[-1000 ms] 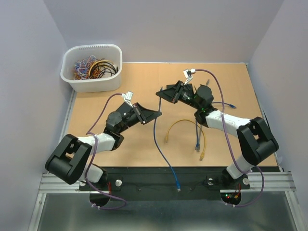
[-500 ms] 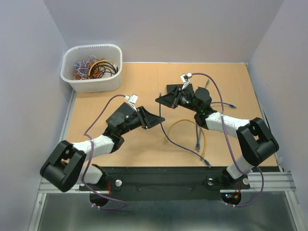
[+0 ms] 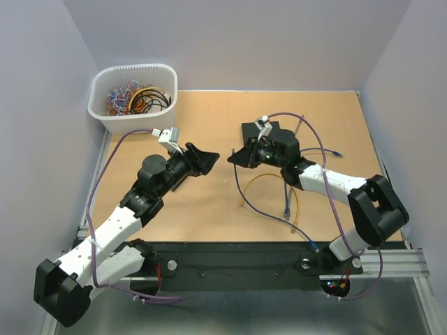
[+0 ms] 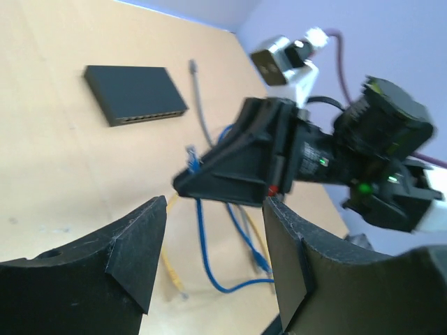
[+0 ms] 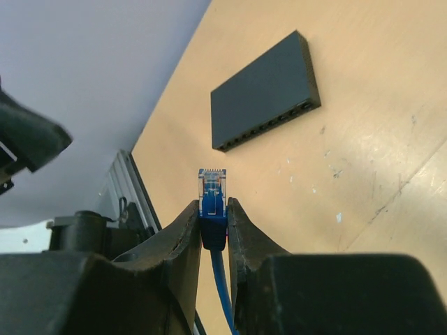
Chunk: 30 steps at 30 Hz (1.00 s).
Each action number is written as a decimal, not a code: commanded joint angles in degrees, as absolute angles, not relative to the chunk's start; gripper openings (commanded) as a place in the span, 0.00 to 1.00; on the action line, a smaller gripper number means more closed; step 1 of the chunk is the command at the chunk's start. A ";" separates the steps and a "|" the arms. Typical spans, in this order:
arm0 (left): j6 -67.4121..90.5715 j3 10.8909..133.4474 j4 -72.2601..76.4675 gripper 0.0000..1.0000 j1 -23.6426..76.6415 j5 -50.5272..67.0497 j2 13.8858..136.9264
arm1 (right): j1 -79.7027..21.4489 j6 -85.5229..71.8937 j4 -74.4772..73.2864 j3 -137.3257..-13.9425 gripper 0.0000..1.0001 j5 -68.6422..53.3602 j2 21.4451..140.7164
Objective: Insert the plug into the switch port
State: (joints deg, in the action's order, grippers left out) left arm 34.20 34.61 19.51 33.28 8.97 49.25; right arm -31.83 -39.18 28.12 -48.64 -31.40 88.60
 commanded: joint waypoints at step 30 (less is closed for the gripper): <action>32.78 36.56 20.65 0.65 33.14 8.35 59.24 | -44.30 -27.07 16.26 -57.83 0.00 -22.94 87.10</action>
State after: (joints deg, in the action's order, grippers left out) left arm 32.49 35.20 17.34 33.28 8.32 58.72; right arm -42.37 -27.88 14.44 -54.70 -21.30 86.83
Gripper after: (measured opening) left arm 0.661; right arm 0.240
